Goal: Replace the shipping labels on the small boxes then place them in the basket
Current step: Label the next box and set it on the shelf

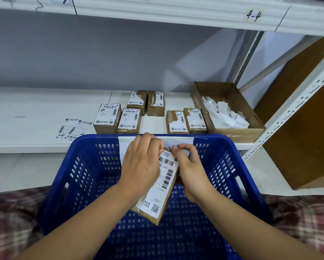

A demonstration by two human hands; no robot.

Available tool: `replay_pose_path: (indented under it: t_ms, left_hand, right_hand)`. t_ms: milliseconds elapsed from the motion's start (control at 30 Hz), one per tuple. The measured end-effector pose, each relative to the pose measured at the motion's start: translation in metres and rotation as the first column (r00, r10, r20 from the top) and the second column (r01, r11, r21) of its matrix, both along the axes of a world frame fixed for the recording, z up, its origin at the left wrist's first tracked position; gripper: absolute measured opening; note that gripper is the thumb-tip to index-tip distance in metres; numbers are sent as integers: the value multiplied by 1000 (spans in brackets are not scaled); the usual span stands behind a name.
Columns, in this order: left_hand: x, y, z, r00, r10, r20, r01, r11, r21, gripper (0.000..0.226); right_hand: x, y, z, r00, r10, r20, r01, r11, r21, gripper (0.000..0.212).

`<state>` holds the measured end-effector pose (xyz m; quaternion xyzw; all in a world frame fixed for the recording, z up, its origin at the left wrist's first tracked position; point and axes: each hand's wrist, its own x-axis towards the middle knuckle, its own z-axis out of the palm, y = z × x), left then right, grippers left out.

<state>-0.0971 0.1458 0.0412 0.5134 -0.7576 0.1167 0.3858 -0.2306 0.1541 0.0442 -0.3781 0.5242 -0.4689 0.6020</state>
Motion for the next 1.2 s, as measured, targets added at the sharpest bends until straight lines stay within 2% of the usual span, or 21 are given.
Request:
replay_pose_path:
  t_ms: [133,300,433,567,667,800,933,1200]
  left_hand:
    - [0,2,2,998,-44,-39,44,999,-14,11]
    - [0,7,11,967,-147,-208,162,985,57,15]
    - [1,9,17,930,-134,-343,196,969,150,5]
    - [1,8,20,900,-71,-430,192,951,245,27]
    - [1,8,18,902,4,-432,139,944,299,31]
    - [-1,10,18,889,-4,-458,153,945,290,30]
    - [-3,11,19,888,-45,-457,167,958,232,26]
    - [-1,11,14,940,-114,-321,145,986,76,26]
  right_hand:
    - [1,2,3,1000,0,-9,0,999,-37,23]
    - [2,4,6,998,-1,-58,-3,997,-80,23]
    - [0,5,5,996,-15,-90,5,994,-109,27]
    - [-2,3,6,995,-72,-76,62,990,-127,26]
    - [-4,2,9,994,-107,-35,101,987,-127,32]
    - [-7,1,12,998,-66,19,68,993,-99,26]
    - [-6,4,11,999,-21,26,24,994,-106,33]
    - [-6,4,14,1000,13,0,-12,996,-93,33]
